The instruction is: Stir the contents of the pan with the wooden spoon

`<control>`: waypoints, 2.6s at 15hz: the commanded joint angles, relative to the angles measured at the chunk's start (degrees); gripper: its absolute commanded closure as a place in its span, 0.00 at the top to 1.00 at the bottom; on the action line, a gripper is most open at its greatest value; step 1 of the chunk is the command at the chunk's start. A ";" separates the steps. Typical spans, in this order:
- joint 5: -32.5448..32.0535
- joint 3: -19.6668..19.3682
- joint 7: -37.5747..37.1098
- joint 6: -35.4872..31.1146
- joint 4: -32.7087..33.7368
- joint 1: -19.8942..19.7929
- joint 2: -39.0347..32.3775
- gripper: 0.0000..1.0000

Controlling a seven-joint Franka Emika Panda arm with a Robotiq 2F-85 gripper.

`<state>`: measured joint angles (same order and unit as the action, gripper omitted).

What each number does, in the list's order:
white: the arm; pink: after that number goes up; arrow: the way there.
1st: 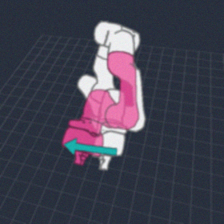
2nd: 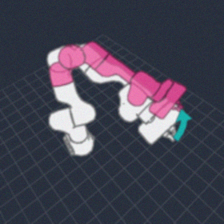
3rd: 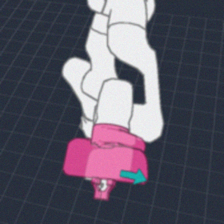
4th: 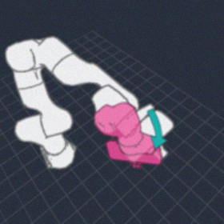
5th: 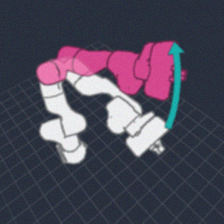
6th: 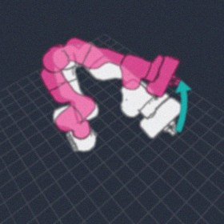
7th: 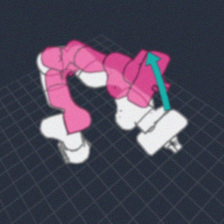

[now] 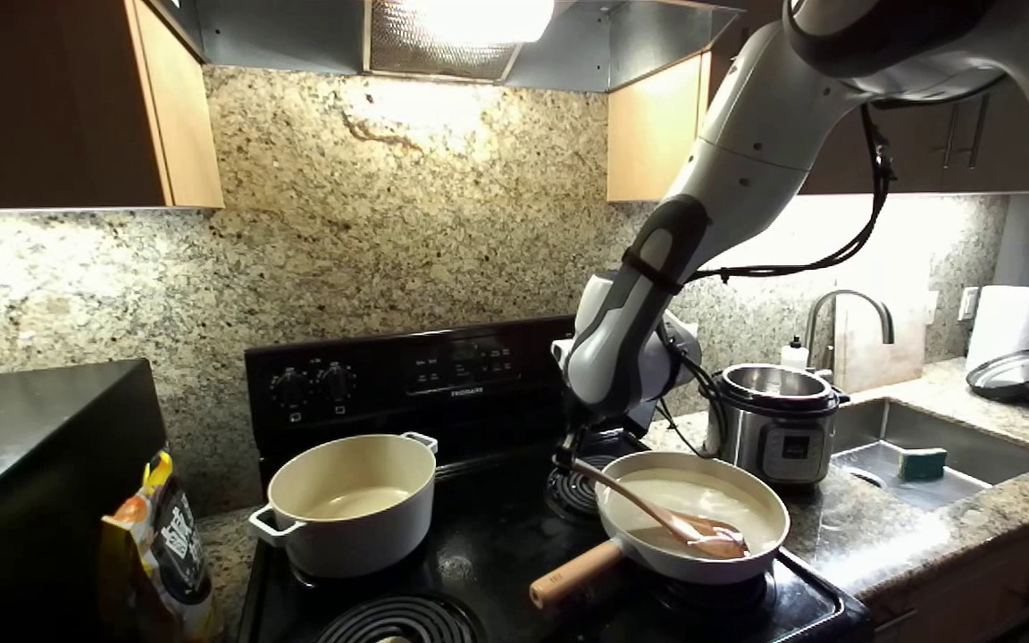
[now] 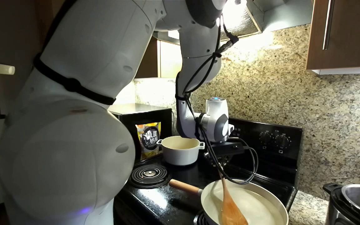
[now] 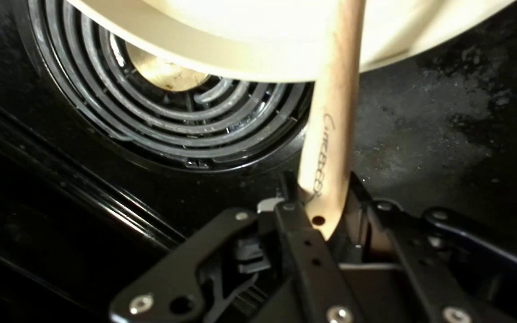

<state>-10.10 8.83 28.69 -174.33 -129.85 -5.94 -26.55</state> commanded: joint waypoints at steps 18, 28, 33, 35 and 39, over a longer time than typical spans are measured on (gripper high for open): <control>1.81 27.51 -0.93 -24.46 -1.23 -31.73 -3.82 0.10; 3.41 26.36 -2.33 -20.03 -0.85 -38.04 -2.46 0.10; 4.52 23.90 -2.63 -17.15 -2.53 -38.02 -1.69 0.10; 4.79 22.62 -2.82 -13.92 -2.82 -37.42 -1.18 0.10; 4.47 21.59 -3.09 -6.51 -2.27 -36.96 -0.40 0.10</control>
<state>-6.74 31.05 27.02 -185.51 -130.75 -43.45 -29.89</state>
